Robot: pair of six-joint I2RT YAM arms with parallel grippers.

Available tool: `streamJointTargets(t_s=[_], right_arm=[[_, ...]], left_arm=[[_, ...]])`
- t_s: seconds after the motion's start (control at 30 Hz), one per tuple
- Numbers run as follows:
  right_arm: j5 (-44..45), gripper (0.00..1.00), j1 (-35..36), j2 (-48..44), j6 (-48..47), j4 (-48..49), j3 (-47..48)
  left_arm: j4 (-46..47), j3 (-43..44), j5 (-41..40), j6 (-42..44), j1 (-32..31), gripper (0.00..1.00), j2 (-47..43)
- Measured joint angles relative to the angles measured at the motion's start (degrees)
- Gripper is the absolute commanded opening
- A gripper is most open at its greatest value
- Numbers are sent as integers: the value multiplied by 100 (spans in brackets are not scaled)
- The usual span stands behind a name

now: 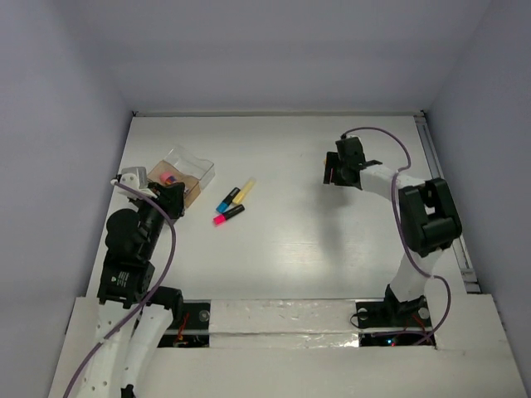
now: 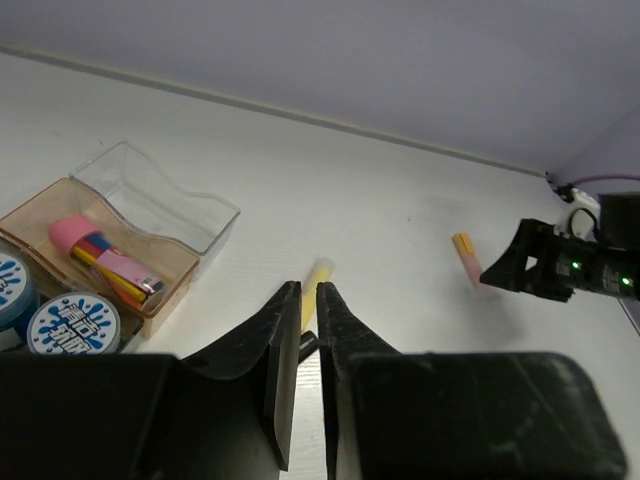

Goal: Sort the stationery into containers
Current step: Pick up the pen from the center of the board.

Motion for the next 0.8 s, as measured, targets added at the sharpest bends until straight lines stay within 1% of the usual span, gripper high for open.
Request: streamJointTargets(t_s=[0.07, 0.17, 0.2, 0.23, 0.27, 0.3, 0.33, 0.47, 0.57, 0.67, 0.8], right_arm=[[-52, 68, -4, 396, -57, -199, 402], [-116, 62, 15, 861, -114, -350, 881], [-157, 52, 15, 981, -131, -402, 999], [-188, 46, 15, 1099, -160, -472, 1119], [-210, 39, 15, 1196, -162, -514, 1237], [-221, 12, 17, 1290, -164, -586, 1388], [-243, 5, 17, 1364, -192, -603, 1486], [-319, 3, 35, 1416, -146, -590, 1574], [-345, 3, 284, 1357, -151, -601, 1558], [-400, 3, 903, 1298, -157, -686, 1762], [-695, 2, 2020, 1377, -107, -621, 2710]], left_arm=[[37, 0, 85, 15, -76, 11, -13], [-2, 0, 157, 33, -267, 12, 7], [-7, 0, 173, 42, -323, 12, 4], [-4, 0, 186, 55, -374, 13, 4], [-4, 0, 190, 66, -426, 13, 2], [-7, 0, 188, 68, -468, 14, 2], [-7, 0, 190, 76, -494, 14, 0], [-9, 0, 170, 90, -595, 16, -4], [-20, 0, 140, 94, -678, 17, -4], [-55, 0, 50, 92, -708, 18, -4], [-68, 0, -87, 90, -708, 19, -7]])
